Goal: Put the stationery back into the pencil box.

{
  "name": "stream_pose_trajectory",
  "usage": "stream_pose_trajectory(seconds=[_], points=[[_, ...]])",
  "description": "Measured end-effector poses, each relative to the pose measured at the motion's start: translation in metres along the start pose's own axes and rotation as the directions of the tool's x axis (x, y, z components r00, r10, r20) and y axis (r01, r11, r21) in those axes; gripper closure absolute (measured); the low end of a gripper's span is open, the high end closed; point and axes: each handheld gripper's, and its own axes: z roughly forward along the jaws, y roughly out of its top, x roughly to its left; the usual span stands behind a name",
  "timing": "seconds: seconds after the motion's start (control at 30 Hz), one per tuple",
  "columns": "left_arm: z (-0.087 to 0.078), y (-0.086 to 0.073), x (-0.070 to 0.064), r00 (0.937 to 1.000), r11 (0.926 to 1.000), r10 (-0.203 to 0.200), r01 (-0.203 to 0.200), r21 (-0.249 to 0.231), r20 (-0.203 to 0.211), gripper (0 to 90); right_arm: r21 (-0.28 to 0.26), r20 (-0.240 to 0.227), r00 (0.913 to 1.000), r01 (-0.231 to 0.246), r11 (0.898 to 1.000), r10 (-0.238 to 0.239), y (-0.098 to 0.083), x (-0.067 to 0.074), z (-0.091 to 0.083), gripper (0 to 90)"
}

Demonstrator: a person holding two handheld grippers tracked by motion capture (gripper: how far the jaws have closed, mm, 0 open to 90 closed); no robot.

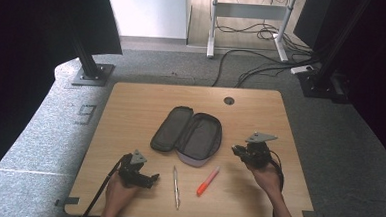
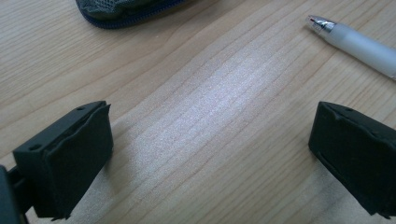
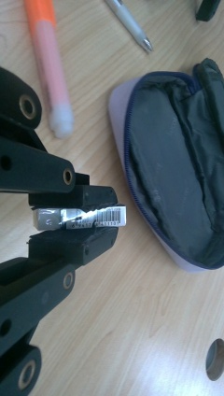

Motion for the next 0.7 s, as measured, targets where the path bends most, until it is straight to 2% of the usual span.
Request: stream_pose_trajectory(seconds=[0.7], points=[[0.0,0.0,0.0,1.0,1.0,0.0,0.0,0.0,0.001,0.0,-0.009,0.011,0.9992,0.038,0.999,-0.038,0.035,-0.002,0.031,78.2]])
